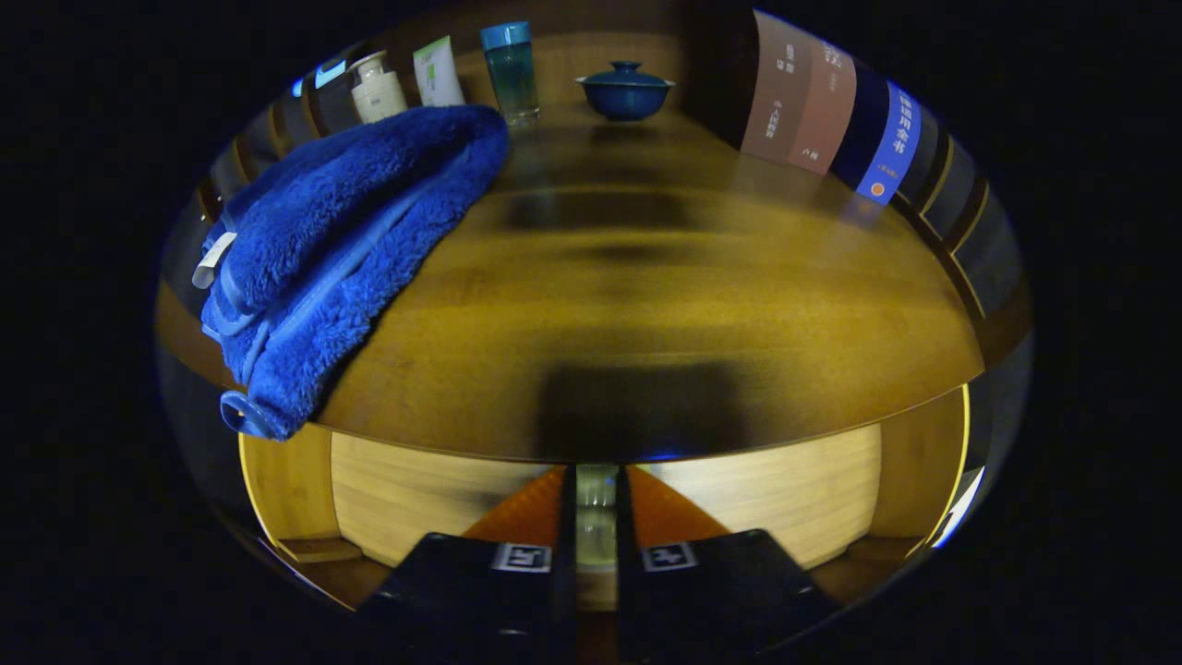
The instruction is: Pull open the drawer, take out the items inside it, and place them on the countertop above the cabinet.
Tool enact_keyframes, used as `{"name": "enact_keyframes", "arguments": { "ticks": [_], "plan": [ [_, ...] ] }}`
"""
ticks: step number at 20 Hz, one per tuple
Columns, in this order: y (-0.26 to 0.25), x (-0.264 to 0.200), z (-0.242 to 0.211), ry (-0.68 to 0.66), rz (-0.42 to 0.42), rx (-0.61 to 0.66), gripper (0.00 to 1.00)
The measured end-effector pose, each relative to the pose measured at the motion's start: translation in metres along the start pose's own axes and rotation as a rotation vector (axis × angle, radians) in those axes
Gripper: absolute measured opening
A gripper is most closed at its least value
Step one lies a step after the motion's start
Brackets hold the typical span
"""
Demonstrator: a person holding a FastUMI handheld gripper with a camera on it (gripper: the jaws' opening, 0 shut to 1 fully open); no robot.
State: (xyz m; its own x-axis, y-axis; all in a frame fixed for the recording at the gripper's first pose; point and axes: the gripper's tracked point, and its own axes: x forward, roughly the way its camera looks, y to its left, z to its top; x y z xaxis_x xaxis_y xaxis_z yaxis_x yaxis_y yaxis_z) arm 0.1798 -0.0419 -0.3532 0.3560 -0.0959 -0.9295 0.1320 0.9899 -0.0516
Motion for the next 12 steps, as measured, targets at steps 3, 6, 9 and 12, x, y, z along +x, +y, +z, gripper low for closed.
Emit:
{"name": "enact_keyframes", "arguments": {
  "ticks": [3, 6, 9, 12],
  "plan": [
    [0.001, -0.008, 0.000, 0.003, 0.000, -0.031, 0.23],
    [0.002, -0.013, -0.007, 0.003, 0.018, -0.024, 0.24],
    [0.003, -0.031, -0.013, -0.032, 0.040, -0.017, 0.24],
    [0.001, -0.064, -0.017, -0.110, 0.059, -0.023, 0.23]
  ]
}}
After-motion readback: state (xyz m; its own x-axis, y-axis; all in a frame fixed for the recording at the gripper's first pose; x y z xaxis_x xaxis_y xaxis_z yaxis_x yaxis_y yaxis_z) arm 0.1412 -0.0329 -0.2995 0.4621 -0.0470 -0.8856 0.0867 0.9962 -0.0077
